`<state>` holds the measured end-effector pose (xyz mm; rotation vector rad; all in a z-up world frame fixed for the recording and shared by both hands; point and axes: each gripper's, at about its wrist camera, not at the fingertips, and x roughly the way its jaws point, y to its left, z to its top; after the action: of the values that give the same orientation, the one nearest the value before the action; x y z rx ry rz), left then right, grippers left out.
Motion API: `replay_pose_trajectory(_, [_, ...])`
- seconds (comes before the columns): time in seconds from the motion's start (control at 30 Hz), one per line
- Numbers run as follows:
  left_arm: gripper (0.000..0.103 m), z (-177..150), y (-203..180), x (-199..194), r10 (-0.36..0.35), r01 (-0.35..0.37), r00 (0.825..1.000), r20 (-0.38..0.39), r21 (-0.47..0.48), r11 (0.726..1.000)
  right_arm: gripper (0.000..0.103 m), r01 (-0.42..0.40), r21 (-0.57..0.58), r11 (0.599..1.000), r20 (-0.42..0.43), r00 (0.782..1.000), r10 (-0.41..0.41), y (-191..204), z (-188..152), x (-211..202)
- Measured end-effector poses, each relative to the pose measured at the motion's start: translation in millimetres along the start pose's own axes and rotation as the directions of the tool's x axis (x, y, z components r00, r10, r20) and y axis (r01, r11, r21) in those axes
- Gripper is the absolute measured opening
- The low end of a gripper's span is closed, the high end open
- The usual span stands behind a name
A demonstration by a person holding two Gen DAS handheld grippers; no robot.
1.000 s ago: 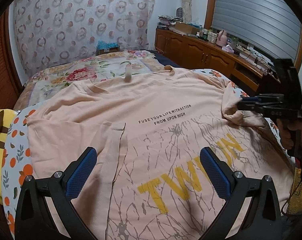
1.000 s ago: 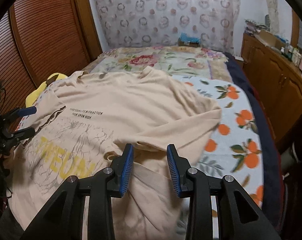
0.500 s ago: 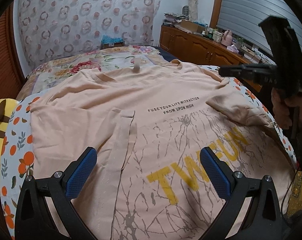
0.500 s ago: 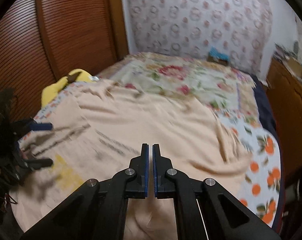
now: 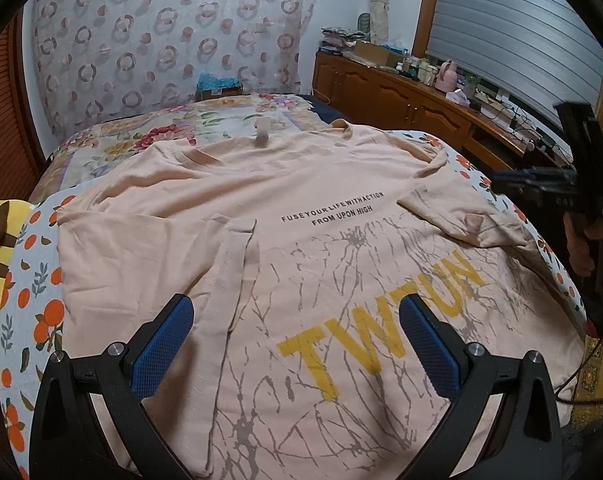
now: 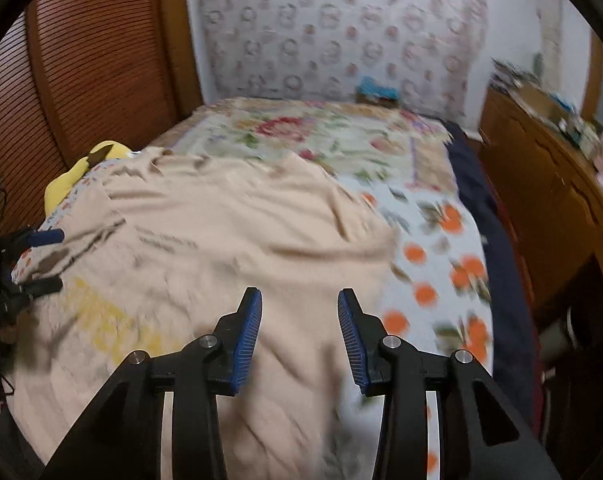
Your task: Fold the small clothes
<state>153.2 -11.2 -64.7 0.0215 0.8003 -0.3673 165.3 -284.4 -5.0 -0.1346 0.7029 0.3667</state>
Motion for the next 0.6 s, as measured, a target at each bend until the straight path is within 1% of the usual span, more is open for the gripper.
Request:
replay_pose_trajectory(0.1, [0.103, -3.2, -3.5, -5.1, 0.001, -0.001, 1.000, 0.006, 0.003, 1.000, 0.041, -0.006, 0.026, 1.000, -0.024, 1.000, 0.007, -0.8, -15.7, -9.0])
replay_pose_trajectory(0.13, [0.103, -3.7, -4.5, -6.2, 0.001, -0.001, 1.000, 0.007, 0.004, 1.000, 0.041, -0.015, 0.039, 0.999, -0.022, 1.000, 0.016, 0.2, -15.5, -10.7])
replay_pose_trajectory(0.23, [0.103, -6.7, -7.1, -9.9, 0.007, -0.007, 1.000, 0.007, 0.005, 1.000, 0.038, -0.010, 0.021, 1.000, -0.050, 0.999, 0.011, 3.6, -23.5, -9.6])
replay_pose_trajectory(0.33, [0.103, -10.0, -8.0, -15.4, 0.017, -0.017, 1.000, 0.011, 0.008, 1.000, 0.038, -0.001, 0.034, 0.999, -0.071, 0.997, 0.004, -1.6, -21.8, -7.6])
replay_pose_trajectory(0.4, [0.103, -11.8, -7.6, -18.9, 0.025, -0.025, 1.000, 0.015, 0.007, 1.000, 0.038, -0.010, 0.047, 0.999, -0.070, 0.997, 0.014, -6.6, -20.5, -4.5])
replay_pose_trajectory(0.43, [0.103, -13.2, -7.0, -20.2, 0.027, -0.028, 0.999, 0.016, 0.003, 1.000, 0.036, -0.013, 0.050, 0.999, -0.065, 0.998, 0.016, -7.5, -20.4, -4.7])
replay_pose_trajectory(0.5, [0.103, -16.2, -6.3, -21.8, 0.033, -0.033, 0.999, 0.015, -0.003, 0.999, 0.020, -0.013, 0.040, 0.999, -0.055, 0.998, 0.015, -5.3, -20.2, -5.3])
replay_pose_trajectory(0.53, [0.103, -17.2, -5.8, -22.1, 0.034, -0.034, 0.999, 0.015, -0.004, 0.999, 0.016, -0.015, 0.025, 1.000, -0.049, 0.999, 0.017, -2.6, -20.0, -6.9])
replay_pose_trajectory(0.57, [0.103, -18.2, -5.3, -22.4, 0.036, -0.036, 0.999, 0.014, -0.005, 0.999, 0.010, -0.019, 0.014, 1.000, -0.045, 0.999, 0.019, -0.7, -20.8, -7.3])
replay_pose_trajectory(0.6, [0.103, -19.2, -4.8, -22.4, 0.037, -0.037, 0.999, 0.013, -0.007, 0.999, 0.007, -0.019, 0.003, 1.000, -0.040, 0.999, 0.019, 2.2, -21.7, -8.0])
